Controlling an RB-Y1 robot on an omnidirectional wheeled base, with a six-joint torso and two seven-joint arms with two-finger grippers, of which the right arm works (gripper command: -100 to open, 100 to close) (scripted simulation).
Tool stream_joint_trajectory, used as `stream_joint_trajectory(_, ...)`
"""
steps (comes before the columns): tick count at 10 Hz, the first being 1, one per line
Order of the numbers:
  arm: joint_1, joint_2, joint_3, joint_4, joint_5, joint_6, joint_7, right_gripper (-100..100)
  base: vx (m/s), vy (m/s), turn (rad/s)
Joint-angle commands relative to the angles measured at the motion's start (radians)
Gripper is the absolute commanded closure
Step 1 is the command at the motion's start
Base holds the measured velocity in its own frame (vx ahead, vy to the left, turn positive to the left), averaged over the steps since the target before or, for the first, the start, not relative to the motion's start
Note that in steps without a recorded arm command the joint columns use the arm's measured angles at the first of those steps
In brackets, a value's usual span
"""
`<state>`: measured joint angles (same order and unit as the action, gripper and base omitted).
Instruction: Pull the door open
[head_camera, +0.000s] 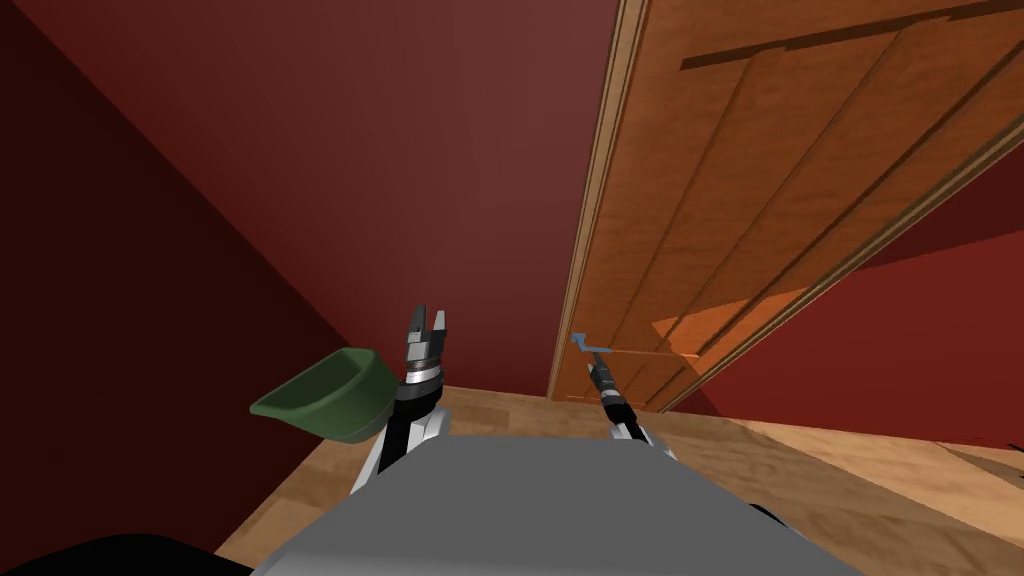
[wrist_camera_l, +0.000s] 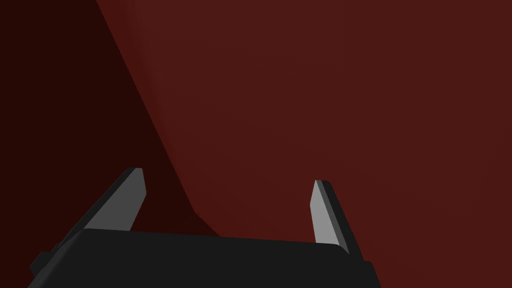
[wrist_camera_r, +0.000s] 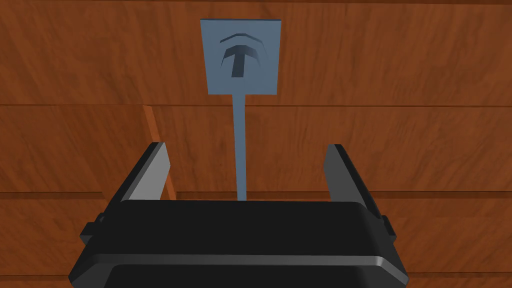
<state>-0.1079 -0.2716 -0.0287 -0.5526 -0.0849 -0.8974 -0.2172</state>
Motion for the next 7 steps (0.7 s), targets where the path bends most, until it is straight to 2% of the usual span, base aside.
stream_joint_trajectory(1, 0.009, -0.016, -0.008, 0.026, -0.006, -0.03, -0.015, -100, 0.166, 0.025, 0.097)
stream_joint_trajectory(2, 0.021, -0.031, -0.015, 0.033, -0.012, -0.043, -0.027, -100, 0.161, 0.011, 0.11)
stream_joint_trajectory(3, 0.021, -0.031, -0.015, 0.033, -0.012, -0.043, -0.027, -100, 0.106, 0.004, 0.059)
stream_joint_trajectory(4, 0.039, -0.055, -0.026, 0.043, -0.021, -0.063, -0.046, -100, 0.162, 0.026, 0.145)
stream_joint_trajectory(5, 0.039, -0.055, -0.026, 0.043, -0.021, -0.063, -0.046, -100, 0.17, 0.004, 0.082)
stream_joint_trajectory(7, 0.032, -0.055, -0.026, 0.057, -0.02, -0.071, -0.048, -100, 0.047, -0.011, 0.002)
